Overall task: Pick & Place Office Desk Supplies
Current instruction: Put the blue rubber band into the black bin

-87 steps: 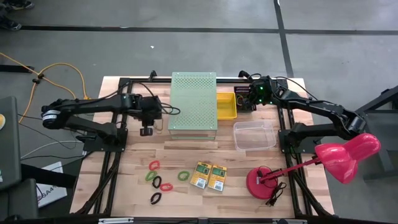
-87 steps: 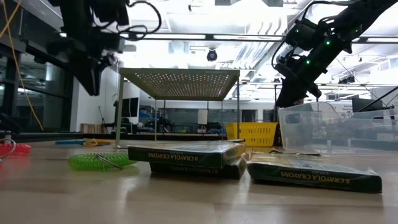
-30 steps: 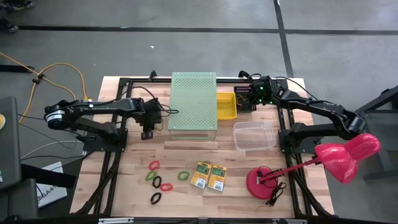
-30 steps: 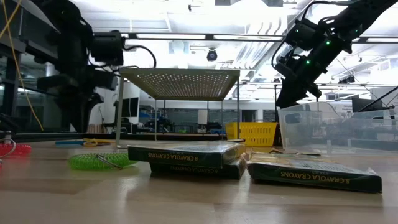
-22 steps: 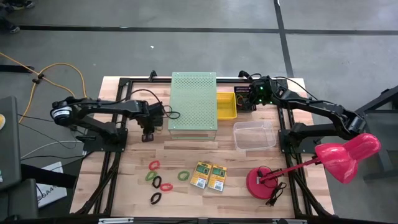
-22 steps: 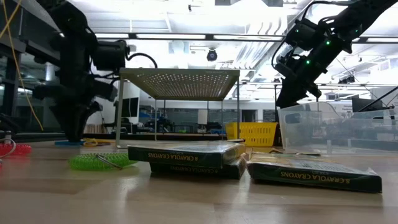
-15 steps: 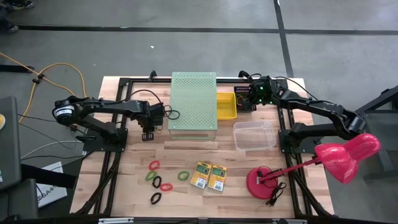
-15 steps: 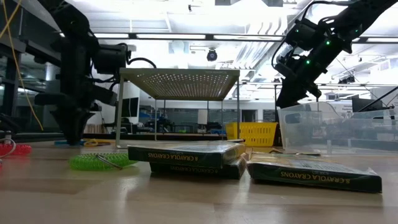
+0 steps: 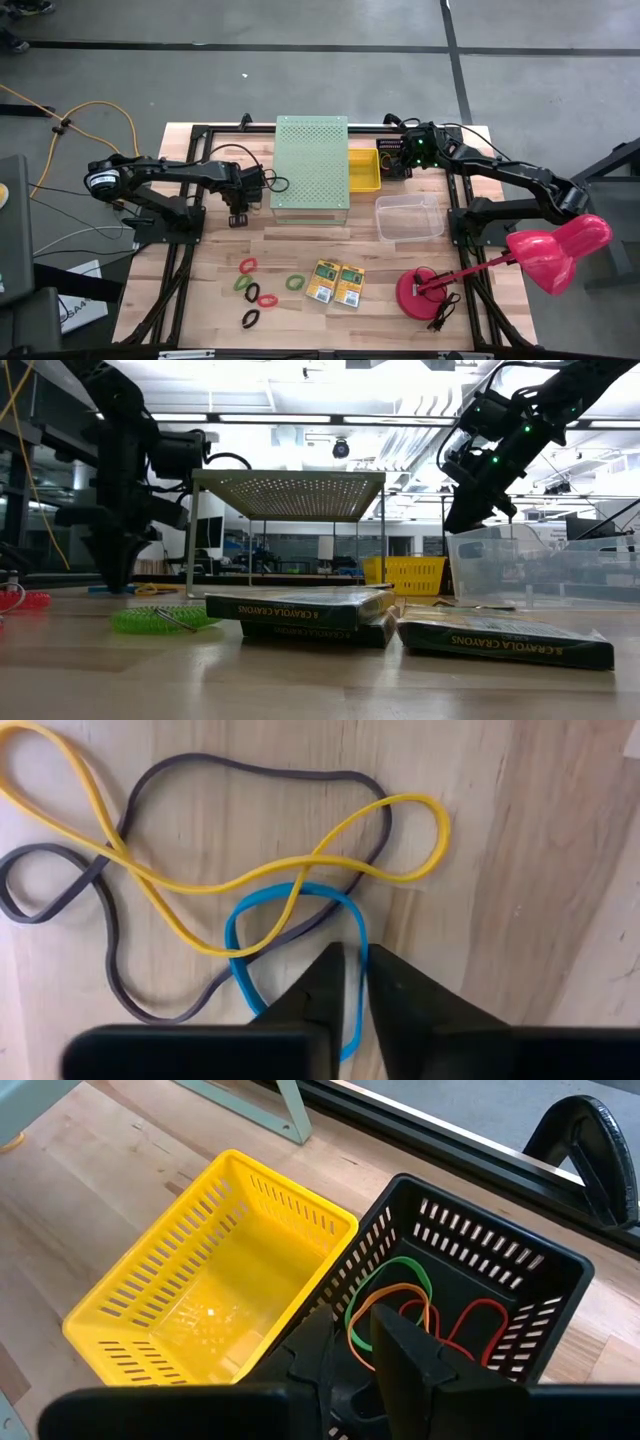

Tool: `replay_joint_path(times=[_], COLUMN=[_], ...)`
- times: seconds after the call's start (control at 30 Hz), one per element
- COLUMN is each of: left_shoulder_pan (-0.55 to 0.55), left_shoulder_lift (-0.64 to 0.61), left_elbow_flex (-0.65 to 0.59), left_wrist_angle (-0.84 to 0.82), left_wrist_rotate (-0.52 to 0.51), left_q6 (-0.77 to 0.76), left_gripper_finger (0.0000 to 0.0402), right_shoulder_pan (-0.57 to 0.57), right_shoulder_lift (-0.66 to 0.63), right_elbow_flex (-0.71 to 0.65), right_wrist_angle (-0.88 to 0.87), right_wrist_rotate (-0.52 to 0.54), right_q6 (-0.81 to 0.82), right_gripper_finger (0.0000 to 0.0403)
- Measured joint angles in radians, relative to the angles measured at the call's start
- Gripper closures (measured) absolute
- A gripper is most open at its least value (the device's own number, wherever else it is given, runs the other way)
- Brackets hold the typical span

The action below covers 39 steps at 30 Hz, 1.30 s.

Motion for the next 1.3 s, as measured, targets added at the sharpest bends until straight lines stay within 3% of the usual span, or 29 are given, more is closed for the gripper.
replay_joint_path(times=[0.13,0.53,0.83,1.17,1.3], left_shoulder_pan=[0.000,0.001,0.000,0.000,0.000], left_shoulder_lift=[0.000,-0.022,-0.105,-0.206,-0.255], left_elbow_flex=[0.000,0.051,0.157,0.215,0.243], left_wrist_angle=[-0.001,-0.068,-0.188,-0.202,-0.197], left_wrist_rotate=[0.000,-0.001,-0.007,-0.014,-0.072], left_q6=[-0.005,-0.008,-0.010,-0.060,-0.083], left_gripper_finger=[0.0397,0.0400,0.0401,0.0401,0.0401], right_shoulder_pan=[0.000,0.000,0.000,0.000,0.000], right_shoulder_lift=[0.000,0.000,0.000,0.000,0.000], right_elbow_flex=[0.000,0.000,0.000,0.000,0.000], right_wrist_angle=[0.000,0.000,0.000,0.000,0.000], right_wrist_rotate=[0.000,0.000,0.000,0.000,0.000], right_q6=[0.000,0.000,0.000,0.000,0.000], right_gripper_finger=[0.0343,0.0343,0.0343,0.0343,0.0343])
